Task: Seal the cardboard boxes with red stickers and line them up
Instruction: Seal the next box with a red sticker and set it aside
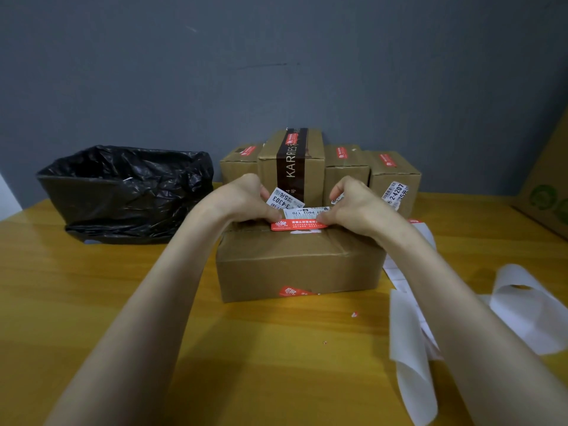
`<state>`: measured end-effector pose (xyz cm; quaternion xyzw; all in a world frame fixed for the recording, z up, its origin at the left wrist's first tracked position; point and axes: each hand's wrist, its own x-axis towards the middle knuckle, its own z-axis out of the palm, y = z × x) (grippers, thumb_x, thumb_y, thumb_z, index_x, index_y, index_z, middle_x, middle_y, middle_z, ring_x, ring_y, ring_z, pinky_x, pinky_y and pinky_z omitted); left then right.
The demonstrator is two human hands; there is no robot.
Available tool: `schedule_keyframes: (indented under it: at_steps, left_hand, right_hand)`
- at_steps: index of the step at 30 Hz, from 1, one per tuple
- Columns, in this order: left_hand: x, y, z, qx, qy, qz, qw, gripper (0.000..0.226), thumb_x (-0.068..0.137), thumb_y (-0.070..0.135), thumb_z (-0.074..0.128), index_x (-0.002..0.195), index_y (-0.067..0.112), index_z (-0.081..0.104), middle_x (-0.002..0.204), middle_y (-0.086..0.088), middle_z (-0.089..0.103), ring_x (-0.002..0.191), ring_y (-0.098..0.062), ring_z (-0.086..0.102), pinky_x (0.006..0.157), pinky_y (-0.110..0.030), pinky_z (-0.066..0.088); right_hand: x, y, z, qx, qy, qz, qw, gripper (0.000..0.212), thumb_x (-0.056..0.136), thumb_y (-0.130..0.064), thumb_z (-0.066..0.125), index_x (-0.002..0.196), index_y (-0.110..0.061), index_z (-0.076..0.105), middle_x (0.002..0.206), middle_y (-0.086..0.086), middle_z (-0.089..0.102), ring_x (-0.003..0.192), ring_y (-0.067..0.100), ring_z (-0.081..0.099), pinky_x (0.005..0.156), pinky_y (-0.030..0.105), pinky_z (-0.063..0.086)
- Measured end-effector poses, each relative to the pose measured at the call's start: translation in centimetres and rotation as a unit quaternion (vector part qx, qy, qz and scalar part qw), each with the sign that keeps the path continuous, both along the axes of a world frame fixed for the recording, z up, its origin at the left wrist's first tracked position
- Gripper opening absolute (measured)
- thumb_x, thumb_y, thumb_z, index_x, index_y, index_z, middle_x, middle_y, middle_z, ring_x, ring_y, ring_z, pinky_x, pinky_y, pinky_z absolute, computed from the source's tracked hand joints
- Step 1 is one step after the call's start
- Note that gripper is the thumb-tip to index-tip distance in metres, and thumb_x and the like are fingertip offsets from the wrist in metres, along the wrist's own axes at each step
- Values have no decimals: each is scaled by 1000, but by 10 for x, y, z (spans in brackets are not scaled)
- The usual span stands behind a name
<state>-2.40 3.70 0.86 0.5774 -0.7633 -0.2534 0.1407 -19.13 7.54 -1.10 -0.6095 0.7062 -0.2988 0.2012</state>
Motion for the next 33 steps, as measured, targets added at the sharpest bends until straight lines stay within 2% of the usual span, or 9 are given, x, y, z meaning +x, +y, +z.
schedule_keyframes:
  at_steps: [6,10,15,18,22,24,26,33]
  left_hand:
    - [0,-2,-1,1,1,3,1000,43,81,23,71,118,5,58,80,7,49,88,-14,49,75,-27,38]
    - [0,-2,-2,-6,-5,2,1000,44,81,24,71,119,5,57,91,3,52,90,-14,48,76,-27,38]
    - [1,-3,-2,-4,-3,1,1000,50,80,25,72,122,5,54,94,3,52,91,-14,49,77,-27,38]
    - [1,-3,-2,-9,-6,-1,1000,50,80,26,72,122,5,54,98,3,50,91,-14,48,78,-27,39]
    - [0,-3,-2,-8,-7,-5,1000,47,81,25,71,120,5,55,98,1,55,87,-13,49,74,-26,40]
    - [-1,-1,-1,-13,-8,-8,1000,43,82,24,70,118,4,58,92,2,54,75,-9,48,63,-22,40]
    - [-1,-1,-1,-22,-8,-9,1000,40,82,23,69,116,3,59,86,4,49,66,-7,44,59,-16,35]
    - [-1,-1,-1,-19,-1,-8,1000,38,83,22,68,115,3,60,73,11,48,64,-5,45,59,-16,36]
  right_hand:
    - [2,0,0,-7,5,-6,1000,41,75,-24,76,98,-19,43,110,5,57,94,20,53,68,29,37]
    - [2,1,1,1,7,-4,1000,42,75,-24,77,99,-19,43,109,4,56,95,19,52,68,28,36]
    - [1,3,4,10,10,0,1000,40,77,-25,75,105,-17,46,98,-2,42,91,16,44,70,27,34]
    - [0,3,5,8,9,2,1000,43,80,-25,72,114,-14,49,99,-2,42,92,15,44,71,26,34]
    - [1,4,4,10,12,2,1000,42,81,-25,71,114,-15,49,101,-1,42,91,15,43,68,27,34]
    - [1,4,3,5,18,-1,1000,39,80,-24,72,109,-16,48,101,-1,42,91,15,43,70,26,34]
    - [2,3,3,-2,25,-6,1000,38,78,-24,73,105,-17,48,101,-1,42,91,16,43,72,25,34]
    - [2,4,4,2,12,-9,1000,44,79,-25,73,114,-14,48,99,-2,42,91,15,44,72,26,36]
